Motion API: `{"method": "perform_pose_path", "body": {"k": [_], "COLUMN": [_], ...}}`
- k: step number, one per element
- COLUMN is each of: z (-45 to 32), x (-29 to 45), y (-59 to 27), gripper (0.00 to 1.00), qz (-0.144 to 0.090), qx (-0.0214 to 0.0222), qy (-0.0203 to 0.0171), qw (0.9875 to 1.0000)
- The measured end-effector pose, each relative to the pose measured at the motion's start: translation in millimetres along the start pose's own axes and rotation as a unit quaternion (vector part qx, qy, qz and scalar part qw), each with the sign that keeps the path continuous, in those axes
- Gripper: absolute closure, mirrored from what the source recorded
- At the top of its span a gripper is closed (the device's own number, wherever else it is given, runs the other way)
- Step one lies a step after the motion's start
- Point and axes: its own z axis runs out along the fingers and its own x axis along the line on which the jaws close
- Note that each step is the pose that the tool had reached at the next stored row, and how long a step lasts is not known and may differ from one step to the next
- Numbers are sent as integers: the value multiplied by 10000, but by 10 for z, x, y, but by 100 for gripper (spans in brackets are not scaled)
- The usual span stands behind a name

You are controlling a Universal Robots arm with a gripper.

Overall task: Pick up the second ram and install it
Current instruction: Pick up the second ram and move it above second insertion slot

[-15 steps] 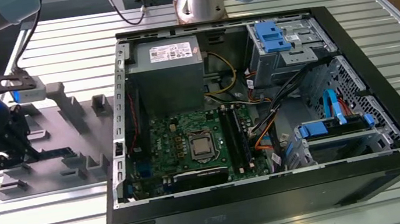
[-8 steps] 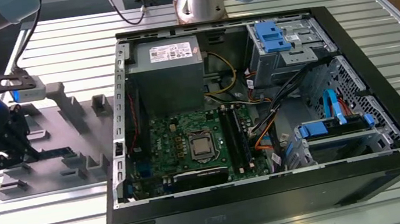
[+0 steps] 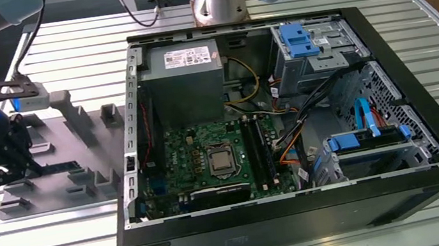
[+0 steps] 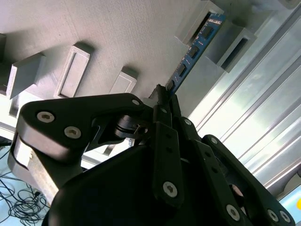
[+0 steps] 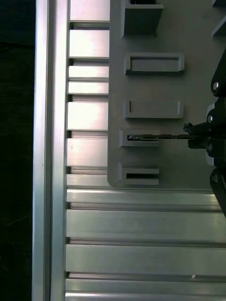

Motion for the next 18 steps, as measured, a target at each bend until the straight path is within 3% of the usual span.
{"method": "perform_pose_path", "body": {"k": [18], "z": [-91], "x": [0], "y": [-1], "gripper": [86], "qz": [0], "qx": [0], "qy": [0], "qw": [10000]}}
